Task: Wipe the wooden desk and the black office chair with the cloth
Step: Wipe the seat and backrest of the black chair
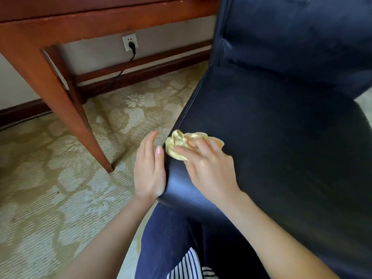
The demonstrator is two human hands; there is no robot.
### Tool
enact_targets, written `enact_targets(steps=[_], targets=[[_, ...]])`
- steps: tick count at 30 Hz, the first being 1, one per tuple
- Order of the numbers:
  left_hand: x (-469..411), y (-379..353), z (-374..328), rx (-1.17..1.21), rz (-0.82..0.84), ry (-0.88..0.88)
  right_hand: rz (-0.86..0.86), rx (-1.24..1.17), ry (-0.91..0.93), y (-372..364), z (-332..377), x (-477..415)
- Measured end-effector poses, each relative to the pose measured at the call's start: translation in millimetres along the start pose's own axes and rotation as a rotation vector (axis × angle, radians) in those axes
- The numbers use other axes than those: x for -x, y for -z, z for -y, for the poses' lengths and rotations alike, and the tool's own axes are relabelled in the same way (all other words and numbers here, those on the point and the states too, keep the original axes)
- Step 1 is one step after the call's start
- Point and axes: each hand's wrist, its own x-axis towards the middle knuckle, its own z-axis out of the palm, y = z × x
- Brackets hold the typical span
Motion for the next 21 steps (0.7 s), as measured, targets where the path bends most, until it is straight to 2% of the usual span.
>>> enact_targets(steps=[3, 6, 8, 11, 13, 16, 19, 21], targets=[[-1, 4, -7, -0.115, -0.012, -0.003, -0.147, 0.022, -0.026, 5, -2, 38], [0, 8, -18, -0.346, 0.007, -0.121, -0.273, 0.057, -0.097, 9, -13, 74], [5, 5, -31, -0.46, 0.092, -0.181, -0.366, 0.081, -0.162, 17, -28, 96], [20, -11, -54, -0.505, 0.207, -0.223, -0.465, 0.146, -0.265, 33, -55, 121], [35, -25, -69, -0.513, 0.234, -0.28, -0.483, 0.216, -0.35, 45, -75, 134], [53, -48, -83, -0.515, 0.244, -0.311, -0.447, 0.316, -0.617, 68, -108, 149], [59, -57, -82, -0.556, 0.227, -0.319, -0.381, 0.333, -0.851, 84, -136, 143], [58, -59, -79, -0.577, 0.217, -0.346, -0.335, 0.309, -0.942, 82, -145, 123]])
